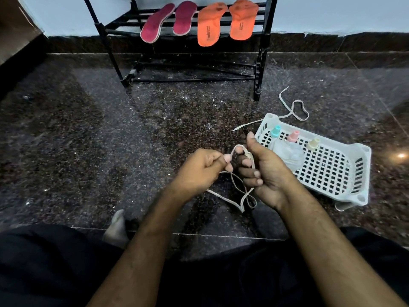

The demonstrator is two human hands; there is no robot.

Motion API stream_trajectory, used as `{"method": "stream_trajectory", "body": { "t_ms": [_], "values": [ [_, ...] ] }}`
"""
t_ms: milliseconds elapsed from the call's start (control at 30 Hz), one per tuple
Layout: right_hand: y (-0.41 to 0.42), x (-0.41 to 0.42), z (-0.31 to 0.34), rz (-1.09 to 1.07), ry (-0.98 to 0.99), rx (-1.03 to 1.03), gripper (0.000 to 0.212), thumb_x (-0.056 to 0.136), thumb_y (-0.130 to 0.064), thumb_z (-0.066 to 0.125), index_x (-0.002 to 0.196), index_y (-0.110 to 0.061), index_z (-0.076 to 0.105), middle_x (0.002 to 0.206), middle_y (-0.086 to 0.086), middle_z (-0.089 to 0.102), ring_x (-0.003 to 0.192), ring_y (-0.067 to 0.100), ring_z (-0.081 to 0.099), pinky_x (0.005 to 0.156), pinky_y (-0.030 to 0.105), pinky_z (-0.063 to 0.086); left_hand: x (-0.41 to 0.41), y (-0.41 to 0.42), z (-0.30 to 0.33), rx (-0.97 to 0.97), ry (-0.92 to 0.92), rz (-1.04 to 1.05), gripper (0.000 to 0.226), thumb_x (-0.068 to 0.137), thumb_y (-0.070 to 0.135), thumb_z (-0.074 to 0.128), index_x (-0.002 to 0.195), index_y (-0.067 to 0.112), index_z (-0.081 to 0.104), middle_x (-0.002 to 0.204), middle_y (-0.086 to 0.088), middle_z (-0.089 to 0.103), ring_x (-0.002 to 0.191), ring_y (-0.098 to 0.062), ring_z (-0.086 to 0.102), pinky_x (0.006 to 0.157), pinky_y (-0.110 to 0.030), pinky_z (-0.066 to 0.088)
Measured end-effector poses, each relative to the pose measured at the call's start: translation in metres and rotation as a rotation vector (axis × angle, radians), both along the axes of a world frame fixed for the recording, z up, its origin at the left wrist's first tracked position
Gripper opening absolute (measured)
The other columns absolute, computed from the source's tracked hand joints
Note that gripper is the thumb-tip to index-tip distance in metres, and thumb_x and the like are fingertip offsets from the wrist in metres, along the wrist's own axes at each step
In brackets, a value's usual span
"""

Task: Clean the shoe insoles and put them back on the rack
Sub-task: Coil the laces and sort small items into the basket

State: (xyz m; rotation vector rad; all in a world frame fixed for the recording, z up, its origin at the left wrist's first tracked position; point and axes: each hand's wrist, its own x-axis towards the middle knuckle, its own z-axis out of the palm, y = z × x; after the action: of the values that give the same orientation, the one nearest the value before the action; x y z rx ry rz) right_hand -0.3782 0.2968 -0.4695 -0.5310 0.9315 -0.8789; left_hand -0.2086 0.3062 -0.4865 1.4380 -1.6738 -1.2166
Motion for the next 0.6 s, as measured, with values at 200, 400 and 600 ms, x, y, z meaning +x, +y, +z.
{"method": "stream_trajectory", "body": {
  "t_ms": [200, 400, 600],
  "values": [
    [0.009, 0.003, 0.010, 0.261, 0.025, -0.010, 0.056, 0.092, -0.067, 0.043, 0.102, -0.016, 0.064, 0.051, -0.009, 0.027, 0.036, 0.000, 0.015, 0.037, 0.010, 0.007, 0.003, -0.001, 0.003, -0.218, 0.035, 0.273, 0.050, 0.104, 0.049, 0.044, 0.073, 0.010, 0.050, 0.059, 0.007, 0.041, 0.052, -0.010, 0.035, 0.052, -0.032, 0.030],
    [0.023, 0.012, 0.012, 0.476, 0.163, -0.107, 0.033, 0.101, -0.044, 0.047, 0.101, -0.016, 0.064, 0.052, -0.005, 0.024, 0.038, 0.002, 0.014, 0.038, 0.010, 0.009, 0.001, 0.001, 0.030, -0.040, 0.521, 0.528, 0.065, 0.096, 0.055, 0.046, 0.150, 0.019, 0.043, 0.152, -0.025, 0.032, 0.138, -0.034, 0.043, 0.116, -0.052, 0.030],
    [0.018, 0.011, -0.006, 0.498, 0.947, -0.669, 0.036, 0.101, -0.043, 0.051, 0.086, -0.017, 0.069, 0.049, -0.011, 0.049, 0.046, 0.003, 0.042, 0.051, 0.023, 0.036, 0.011, -0.003, 0.022, -0.036, 0.622, 0.585, 0.039, 0.102, 0.045, 0.049, 0.136, 0.028, 0.060, 0.136, -0.005, 0.063, 0.098, -0.014, 0.063, 0.087, -0.036, 0.049]
  ]
}}
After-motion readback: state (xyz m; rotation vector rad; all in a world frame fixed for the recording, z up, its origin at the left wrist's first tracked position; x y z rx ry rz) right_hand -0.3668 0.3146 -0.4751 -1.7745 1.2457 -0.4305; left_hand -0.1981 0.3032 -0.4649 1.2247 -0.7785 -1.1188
